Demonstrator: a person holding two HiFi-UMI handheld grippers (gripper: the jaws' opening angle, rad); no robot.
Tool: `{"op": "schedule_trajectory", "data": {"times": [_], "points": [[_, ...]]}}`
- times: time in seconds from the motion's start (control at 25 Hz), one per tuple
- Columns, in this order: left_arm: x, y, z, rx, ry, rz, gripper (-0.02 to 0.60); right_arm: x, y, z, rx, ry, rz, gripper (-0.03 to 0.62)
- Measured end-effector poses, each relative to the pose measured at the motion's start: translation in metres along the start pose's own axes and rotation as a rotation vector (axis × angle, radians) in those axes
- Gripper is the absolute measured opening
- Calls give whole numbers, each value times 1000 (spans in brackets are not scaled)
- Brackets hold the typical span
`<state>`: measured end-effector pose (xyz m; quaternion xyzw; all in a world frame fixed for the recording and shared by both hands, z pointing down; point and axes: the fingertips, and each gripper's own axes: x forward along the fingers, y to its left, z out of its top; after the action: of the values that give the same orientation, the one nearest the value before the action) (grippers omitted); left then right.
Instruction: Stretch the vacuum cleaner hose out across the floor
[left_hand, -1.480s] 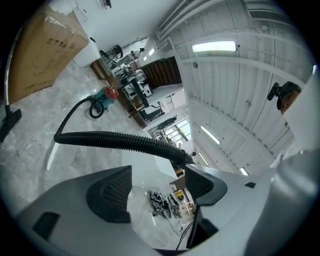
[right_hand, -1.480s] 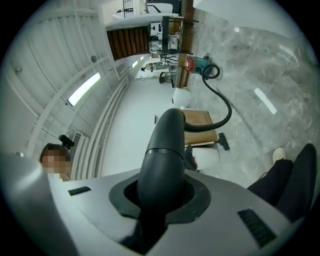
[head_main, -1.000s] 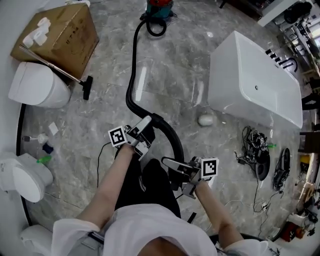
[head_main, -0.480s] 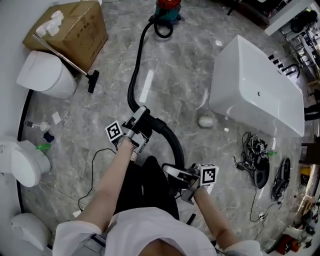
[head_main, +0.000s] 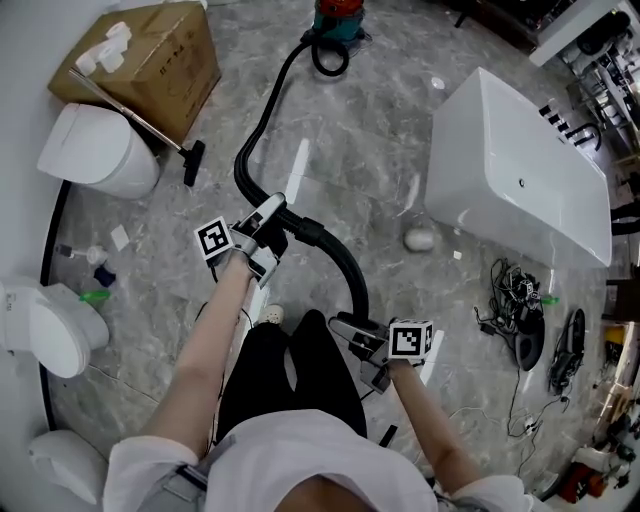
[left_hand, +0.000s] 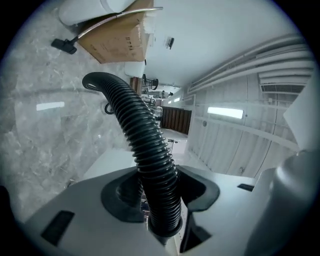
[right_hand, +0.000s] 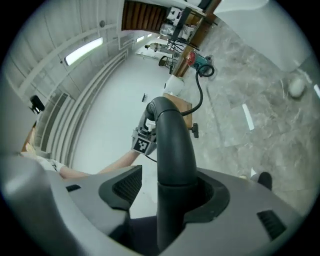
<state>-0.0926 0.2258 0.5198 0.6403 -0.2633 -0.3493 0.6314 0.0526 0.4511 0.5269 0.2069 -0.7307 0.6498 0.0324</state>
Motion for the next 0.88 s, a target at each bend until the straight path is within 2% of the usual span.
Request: {"op": "schedule_trajectory", "data": {"times": [0.16, 0.28, 0.36, 0.44, 0.56, 0.76, 0.88], "points": [[-9, 2, 10, 85, 53, 51, 187, 8, -26, -9, -130, 59, -181, 261], [-13, 2, 17, 149, 72, 92, 187, 7, -33, -12, -130, 57, -219, 262], [-16, 0, 23, 240, 100, 126, 186, 3, -38, -12, -107, 31, -240, 262], [-19, -1, 26, 389, 184, 183, 184, 1, -42, -11, -117, 16, -270, 262], [-24, -3, 17, 588, 345, 259, 183, 2, -38, -6, -127, -8, -265, 262], [-40, 9, -23, 794, 615, 328, 183, 16, -18, 4, -152, -39, -211, 264], [-46, 7, -44, 908, 739, 314, 183, 28, -4, 11, -159, -59, -167, 262]]}}
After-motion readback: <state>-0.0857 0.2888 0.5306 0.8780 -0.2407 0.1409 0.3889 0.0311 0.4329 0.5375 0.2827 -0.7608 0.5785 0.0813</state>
